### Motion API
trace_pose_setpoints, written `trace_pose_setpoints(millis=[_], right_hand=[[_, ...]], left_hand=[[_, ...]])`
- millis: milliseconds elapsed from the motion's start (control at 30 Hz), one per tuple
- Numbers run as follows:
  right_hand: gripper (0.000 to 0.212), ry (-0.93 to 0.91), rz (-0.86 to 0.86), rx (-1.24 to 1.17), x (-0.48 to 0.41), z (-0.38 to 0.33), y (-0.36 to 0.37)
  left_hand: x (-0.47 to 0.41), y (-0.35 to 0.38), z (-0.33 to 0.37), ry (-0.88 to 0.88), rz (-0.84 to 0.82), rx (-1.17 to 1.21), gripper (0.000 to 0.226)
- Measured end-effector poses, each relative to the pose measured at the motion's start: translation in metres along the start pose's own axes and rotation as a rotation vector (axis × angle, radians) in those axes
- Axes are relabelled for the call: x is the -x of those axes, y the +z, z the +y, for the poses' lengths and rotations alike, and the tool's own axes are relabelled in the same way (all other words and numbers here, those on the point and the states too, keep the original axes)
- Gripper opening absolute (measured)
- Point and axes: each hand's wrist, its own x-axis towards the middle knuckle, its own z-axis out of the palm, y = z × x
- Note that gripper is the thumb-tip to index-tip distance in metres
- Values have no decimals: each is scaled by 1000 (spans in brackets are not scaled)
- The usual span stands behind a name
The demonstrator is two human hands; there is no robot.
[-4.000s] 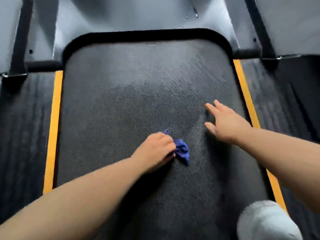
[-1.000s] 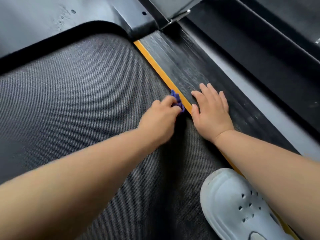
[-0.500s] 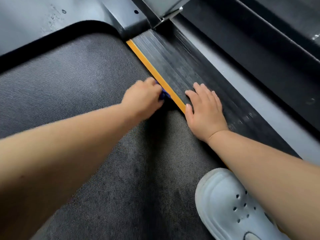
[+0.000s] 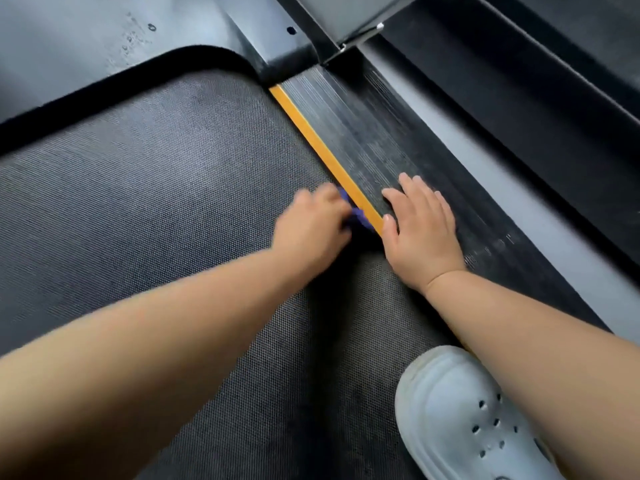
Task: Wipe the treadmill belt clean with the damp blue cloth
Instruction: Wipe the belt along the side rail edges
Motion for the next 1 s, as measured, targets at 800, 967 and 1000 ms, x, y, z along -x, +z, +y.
trace_pose_setpoints(millis=[800, 967, 1000], right_hand=[[41, -3, 40, -8, 0, 2, 5], [40, -2, 21, 9, 0, 1, 2], [40, -3, 19, 7, 0, 1, 2]], left_hand=[[34, 26, 9, 204, 9, 88, 35], [15, 9, -8, 252, -96, -29, 39], [-2, 5, -13, 168, -17, -65, 34]])
